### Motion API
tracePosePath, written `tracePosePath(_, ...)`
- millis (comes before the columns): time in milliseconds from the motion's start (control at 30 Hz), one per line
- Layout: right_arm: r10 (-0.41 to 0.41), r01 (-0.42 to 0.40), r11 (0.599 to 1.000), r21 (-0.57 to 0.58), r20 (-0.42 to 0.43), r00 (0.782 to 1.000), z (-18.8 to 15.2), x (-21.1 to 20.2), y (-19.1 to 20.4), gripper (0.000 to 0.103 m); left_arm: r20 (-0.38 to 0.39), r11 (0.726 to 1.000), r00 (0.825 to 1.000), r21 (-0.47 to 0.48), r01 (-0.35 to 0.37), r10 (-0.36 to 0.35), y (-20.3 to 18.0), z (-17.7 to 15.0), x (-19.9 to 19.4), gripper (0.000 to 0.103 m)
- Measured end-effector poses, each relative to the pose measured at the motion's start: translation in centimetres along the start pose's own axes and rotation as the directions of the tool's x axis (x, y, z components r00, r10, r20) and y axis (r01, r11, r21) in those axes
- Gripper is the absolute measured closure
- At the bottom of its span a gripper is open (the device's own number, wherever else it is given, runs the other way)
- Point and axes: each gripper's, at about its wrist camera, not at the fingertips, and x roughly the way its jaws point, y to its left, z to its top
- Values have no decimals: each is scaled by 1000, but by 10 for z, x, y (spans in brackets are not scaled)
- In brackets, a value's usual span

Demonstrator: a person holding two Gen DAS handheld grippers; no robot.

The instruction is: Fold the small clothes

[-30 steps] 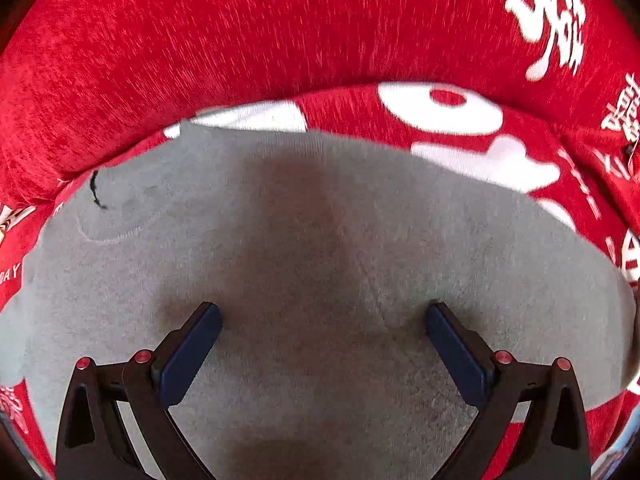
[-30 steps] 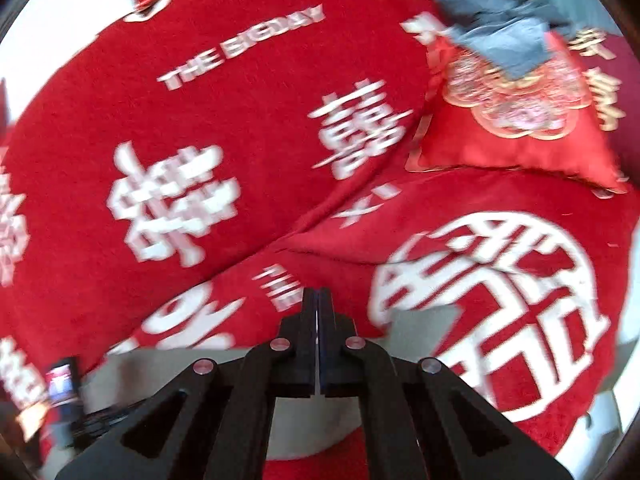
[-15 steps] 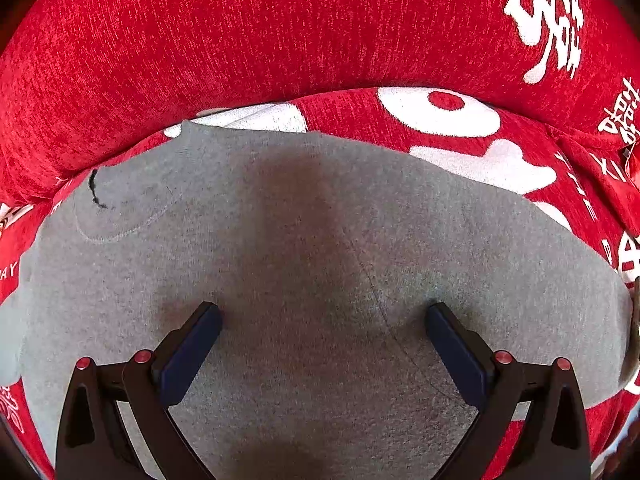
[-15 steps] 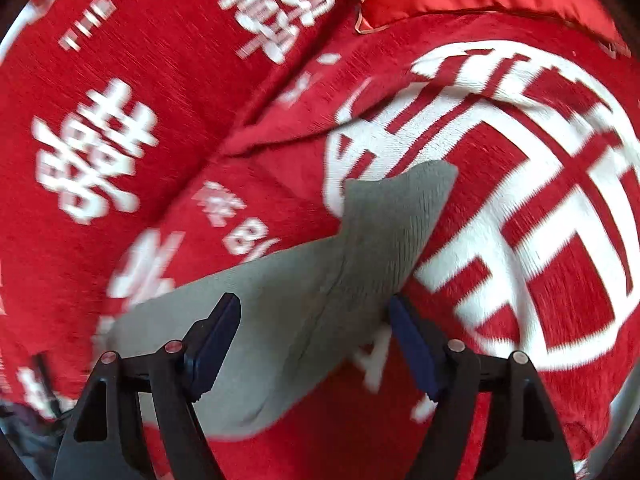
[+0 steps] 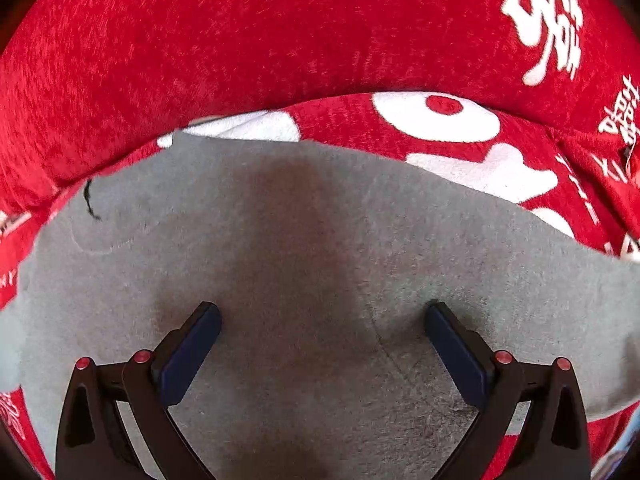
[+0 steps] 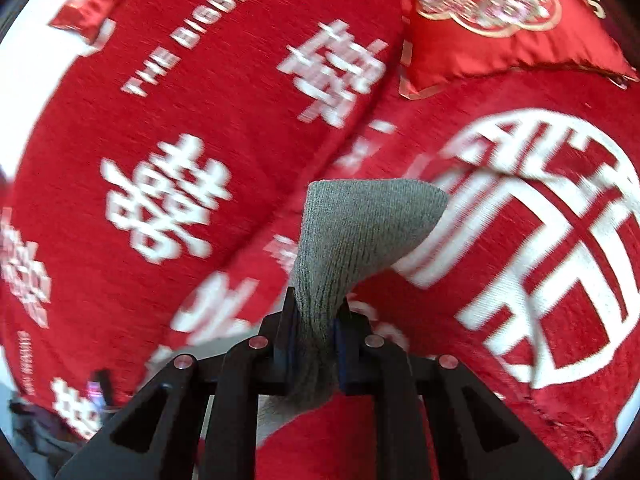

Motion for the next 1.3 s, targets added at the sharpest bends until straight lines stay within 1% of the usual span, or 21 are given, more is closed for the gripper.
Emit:
tracePosePath(33,21,-21,1000,-14,12,1000,2,-6,9,87,-8,1000,1000,1,5,-5,-2,-1,-1,0)
tracePosePath(133,55,-52,996,-73,35,998,4,-13,42,87,-46,997,997,40,70,-68,-9,-12,-8,0)
tracePosePath(200,66,-60,991,-117,40,997,5,-14,65,87,-46,992,995,86,93,-89,-12,-24,-14,0)
tracePosePath(267,72,-65,983,-173,36,997,2,-14,91,87,-53,987,993,112,114,-109,-8,-27,-17,0)
tracePosePath(333,83,-75,974,-212,28,996,-1,-15,111,87,-66,986,987,76,149,-144,7,-29,-22,0)
tracePosePath(433,123,-116,958,-263,12,992,-12,-20,148,87,-46,979,978,3,203,-202,38,-40,-34,0)
tracePosePath(500,158,-152,940,-305,-5,987,-23,-21,180,87,-23,974,974,-40,225,-226,64,-47,-41,0)
tracePosePath(567,184,-183,917,-353,-31,982,-38,-18,213,87,-4,969,973,-90,230,-231,93,-53,-47,0)
tracePosePath(633,204,-212,888,-407,-65,977,-59,-13,248,87,22,960,972,-156,233,-232,134,-61,-54,0)
tracePosePath(700,211,-231,855,-465,-95,973,-83,-6,283,87,54,946,972,-225,233,-227,175,-64,-61,0)
tracePosePath(733,214,-241,833,-497,-113,970,-98,-2,303,87,69,940,974,-255,226,-216,191,-67,-63,0)
tracePosePath(833,210,-277,767,-578,-182,961,-150,18,353,87,106,917,978,-343,204,-178,259,-82,-72,0)
tracePosePath(867,199,-286,744,-604,-208,958,-170,27,366,87,112,913,980,-359,195,-165,270,-86,-71,0)
tracePosePath(900,181,-291,720,-630,-234,955,-192,37,379,87,121,902,982,-392,181,-145,294,-94,-73,0)
tracePosePath(933,160,-293,702,-649,-256,953,-211,47,388,87,125,894,983,-411,178,-138,308,-99,-72,0)
tracePosePath(1033,78,-298,646,-703,-327,942,-275,81,409,87,121,851,984,-496,173,-129,351,-123,-66,0)
tracePosePath(1100,-5,-285,599,-749,-359,933,-321,108,414,87,106,829,986,-534,165,-129,370,-139,-59,0)
tracePosePath(1200,-104,-266,544,-796,-379,920,-365,136,406,86,89,812,987,-561,161,-134,386,-157,-50,0)
tracePosePath(1233,-142,-268,527,-807,-394,908,-377,145,400,85,90,806,986,-568,167,-141,388,-162,-49,0)
tracePosePath(1267,-183,-272,511,-815,-413,892,-387,152,397,80,94,799,985,-575,174,-147,391,-165,-48,0)
tracePosePath(1300,-207,-274,499,-822,-420,884,-393,156,395,73,102,791,983,-584,184,-153,394,-167,-48,0)
